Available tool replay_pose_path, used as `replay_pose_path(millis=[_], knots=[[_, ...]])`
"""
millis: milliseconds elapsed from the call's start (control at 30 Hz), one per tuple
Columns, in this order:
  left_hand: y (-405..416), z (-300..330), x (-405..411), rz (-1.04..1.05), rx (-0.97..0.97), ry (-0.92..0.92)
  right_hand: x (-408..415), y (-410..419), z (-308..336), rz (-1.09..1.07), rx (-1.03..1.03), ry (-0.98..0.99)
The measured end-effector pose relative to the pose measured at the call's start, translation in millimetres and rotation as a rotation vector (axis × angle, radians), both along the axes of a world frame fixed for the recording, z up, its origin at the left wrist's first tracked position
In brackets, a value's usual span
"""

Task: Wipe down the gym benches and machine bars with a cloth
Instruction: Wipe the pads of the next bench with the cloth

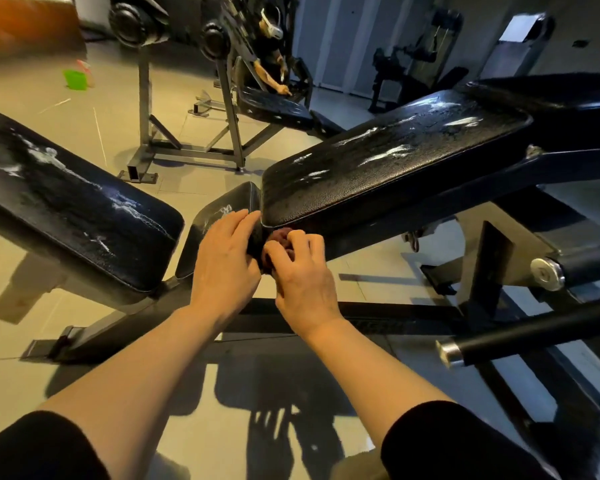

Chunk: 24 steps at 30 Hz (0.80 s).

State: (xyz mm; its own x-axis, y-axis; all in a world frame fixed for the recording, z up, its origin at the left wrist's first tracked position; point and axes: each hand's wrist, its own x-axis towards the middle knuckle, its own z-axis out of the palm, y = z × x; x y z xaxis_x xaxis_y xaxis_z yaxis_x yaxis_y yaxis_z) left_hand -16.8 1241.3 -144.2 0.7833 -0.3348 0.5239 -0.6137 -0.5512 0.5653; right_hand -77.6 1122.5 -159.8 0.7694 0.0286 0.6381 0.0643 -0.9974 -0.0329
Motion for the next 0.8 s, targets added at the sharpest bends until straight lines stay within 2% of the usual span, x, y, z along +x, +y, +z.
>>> replay_pose_path(millis=[100, 300, 433, 567, 667, 733, 800], knots=[[11, -4, 3, -0.062, 0.085, 0.053, 1, 10, -8, 0.072, -0.072, 0.04], [23, -8, 8, -0.115, 0.128, 0.125, 6, -20, 11, 0.001, -0.204, -0.304], [27, -8, 11, -0.114, 0.097, 0.121, 10, -21, 11, -0.158, -0.046, -0.419], [29, -8, 12, -0.106, 0.091, 0.111, 8, -21, 10, -0.071, -0.087, -0.338], [34, -8, 12, -0.106, 0.077, 0.093, 6, -12, 15, -0.089, 0.063, -0.379], [40, -3, 11, -0.079, 0.002, 0.073, 7, -3, 19, -0.041, 0.151, -0.386], [45, 4, 7, -0.104, -0.124, 0.12, 10, 9, 24, 0.096, 0.188, -0.313]])
